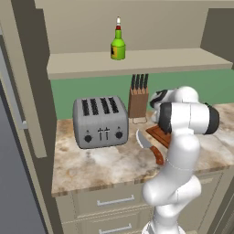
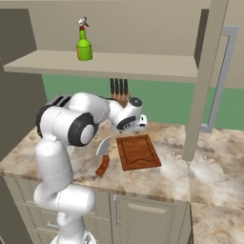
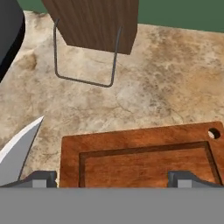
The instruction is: Move the cutting board and knife to the sink. Then move spray from the cabinet to the counter.
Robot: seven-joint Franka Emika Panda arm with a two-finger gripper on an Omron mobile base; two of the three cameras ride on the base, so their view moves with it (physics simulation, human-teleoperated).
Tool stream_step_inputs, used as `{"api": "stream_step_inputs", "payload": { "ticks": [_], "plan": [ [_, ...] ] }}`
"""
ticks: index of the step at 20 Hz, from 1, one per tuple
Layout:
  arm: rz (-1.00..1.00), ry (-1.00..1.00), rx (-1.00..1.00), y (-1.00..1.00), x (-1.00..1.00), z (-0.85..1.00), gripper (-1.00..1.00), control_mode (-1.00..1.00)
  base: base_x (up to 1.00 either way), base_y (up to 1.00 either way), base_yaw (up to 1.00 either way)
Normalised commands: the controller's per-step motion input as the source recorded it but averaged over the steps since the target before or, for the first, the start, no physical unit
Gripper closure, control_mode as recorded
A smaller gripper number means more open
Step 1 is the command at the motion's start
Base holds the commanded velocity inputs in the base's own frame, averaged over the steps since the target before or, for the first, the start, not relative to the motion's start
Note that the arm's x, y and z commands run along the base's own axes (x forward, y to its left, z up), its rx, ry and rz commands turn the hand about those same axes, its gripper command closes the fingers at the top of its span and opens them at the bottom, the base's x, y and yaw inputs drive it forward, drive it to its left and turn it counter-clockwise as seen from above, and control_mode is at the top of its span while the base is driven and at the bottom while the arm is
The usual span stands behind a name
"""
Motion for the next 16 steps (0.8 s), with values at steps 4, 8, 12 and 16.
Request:
{"api": "stream_step_inputs", "payload": {
  "ticks": [4, 8, 12, 16],
  "plan": [
    [0.0, 0.0, -0.01, 0.0, 0.4, -0.21, -1.0, -1.0, 0.0, 0.0, 0.0],
    [0.0, 0.0, -0.01, 0.0, 0.38, -0.22, -1.0, -1.0, 0.0, 0.0, 0.0],
    [0.01, 0.0, 0.0, -0.01, 0.32, -0.24, -1.0, -1.0, 0.0, 0.0, 0.0],
    [0.03, 0.0, 0.0, -0.01, 0.3, -0.25, -1.0, -1.0, 0.0, 0.0, 0.0]
  ]
}}
